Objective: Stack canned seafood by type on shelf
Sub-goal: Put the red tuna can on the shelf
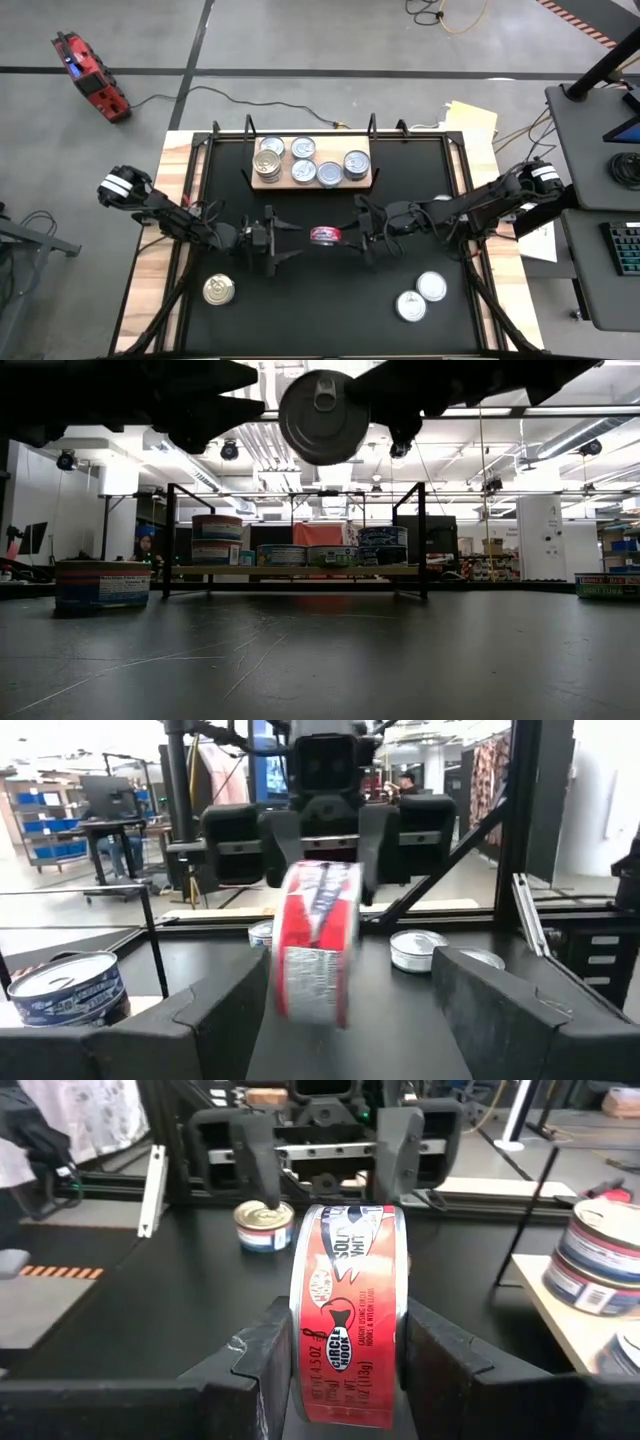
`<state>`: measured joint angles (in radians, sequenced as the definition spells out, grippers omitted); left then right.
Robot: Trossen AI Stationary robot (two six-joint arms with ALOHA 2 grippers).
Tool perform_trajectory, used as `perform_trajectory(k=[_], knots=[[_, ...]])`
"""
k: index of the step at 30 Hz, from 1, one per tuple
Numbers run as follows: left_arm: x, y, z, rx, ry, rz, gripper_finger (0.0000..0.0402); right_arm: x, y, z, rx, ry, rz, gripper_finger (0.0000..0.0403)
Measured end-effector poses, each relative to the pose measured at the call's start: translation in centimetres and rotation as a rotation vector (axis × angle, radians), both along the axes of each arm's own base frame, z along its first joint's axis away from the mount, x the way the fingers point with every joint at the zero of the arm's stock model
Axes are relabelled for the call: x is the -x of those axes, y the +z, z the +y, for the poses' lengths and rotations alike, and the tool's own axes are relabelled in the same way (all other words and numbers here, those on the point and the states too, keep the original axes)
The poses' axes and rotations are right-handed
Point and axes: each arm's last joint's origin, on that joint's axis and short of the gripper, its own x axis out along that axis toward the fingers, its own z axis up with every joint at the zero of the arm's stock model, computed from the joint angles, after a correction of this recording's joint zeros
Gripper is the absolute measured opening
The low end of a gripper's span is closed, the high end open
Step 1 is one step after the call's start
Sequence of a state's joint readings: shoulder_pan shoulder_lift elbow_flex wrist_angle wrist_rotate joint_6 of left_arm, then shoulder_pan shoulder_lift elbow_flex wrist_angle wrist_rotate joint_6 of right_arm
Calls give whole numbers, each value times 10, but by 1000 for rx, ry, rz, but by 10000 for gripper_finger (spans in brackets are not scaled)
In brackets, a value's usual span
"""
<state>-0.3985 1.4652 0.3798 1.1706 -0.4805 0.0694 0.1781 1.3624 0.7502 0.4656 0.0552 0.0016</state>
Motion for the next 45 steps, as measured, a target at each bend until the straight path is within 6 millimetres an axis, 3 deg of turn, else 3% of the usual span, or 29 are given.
perform_trajectory(k=[10,19,33,38,42,45], knots=[[-4,-2,13,-14,59,16,265,-1,0,-6,60,-4,-9,141],[-13,3,25,-30,-3,3,265,-2,4,-6,68,-2,-57,141],[-52,1,19,-133,-29,17,260,-2,5,-5,67,8,-68,141],[-53,0,20,-148,-20,24,211,-1,2,-5,73,8,-32,142],[-50,3,21,-144,-21,15,121,-1,2,-5,64,14,-32,155],[-49,4,21,-143,-18,13,118,-2,3,-5,46,1,-36,178]])
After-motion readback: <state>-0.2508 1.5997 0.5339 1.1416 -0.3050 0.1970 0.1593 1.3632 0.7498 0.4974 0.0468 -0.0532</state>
